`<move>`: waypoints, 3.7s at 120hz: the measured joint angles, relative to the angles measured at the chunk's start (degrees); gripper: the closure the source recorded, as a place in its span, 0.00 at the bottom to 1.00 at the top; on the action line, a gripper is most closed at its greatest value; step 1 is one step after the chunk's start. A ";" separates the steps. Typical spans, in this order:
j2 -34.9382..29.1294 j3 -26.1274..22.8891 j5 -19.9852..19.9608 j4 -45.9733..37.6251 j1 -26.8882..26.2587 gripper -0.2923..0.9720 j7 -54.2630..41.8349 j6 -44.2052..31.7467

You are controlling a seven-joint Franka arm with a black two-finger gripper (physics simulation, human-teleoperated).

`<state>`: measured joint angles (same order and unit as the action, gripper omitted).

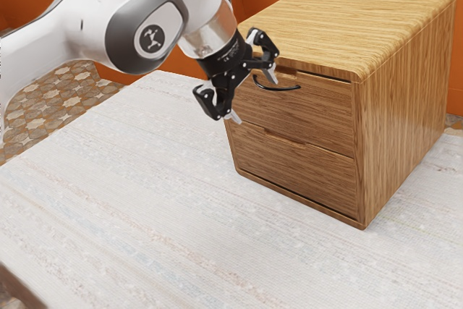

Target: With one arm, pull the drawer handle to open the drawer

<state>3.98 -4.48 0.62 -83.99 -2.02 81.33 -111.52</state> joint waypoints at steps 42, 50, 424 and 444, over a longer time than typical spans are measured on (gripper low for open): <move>0.73 -0.05 -0.11 0.27 0.34 0.23 1.73 -1.28; 1.08 -0.04 -0.10 0.40 0.28 0.24 1.96 -1.41; -20.17 -0.56 -1.75 -21.78 2.87 0.85 4.41 0.52; -22.03 -0.58 -1.77 -23.66 2.90 0.85 4.42 0.59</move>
<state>-18.05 -5.06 -1.14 -107.64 0.88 85.75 -110.93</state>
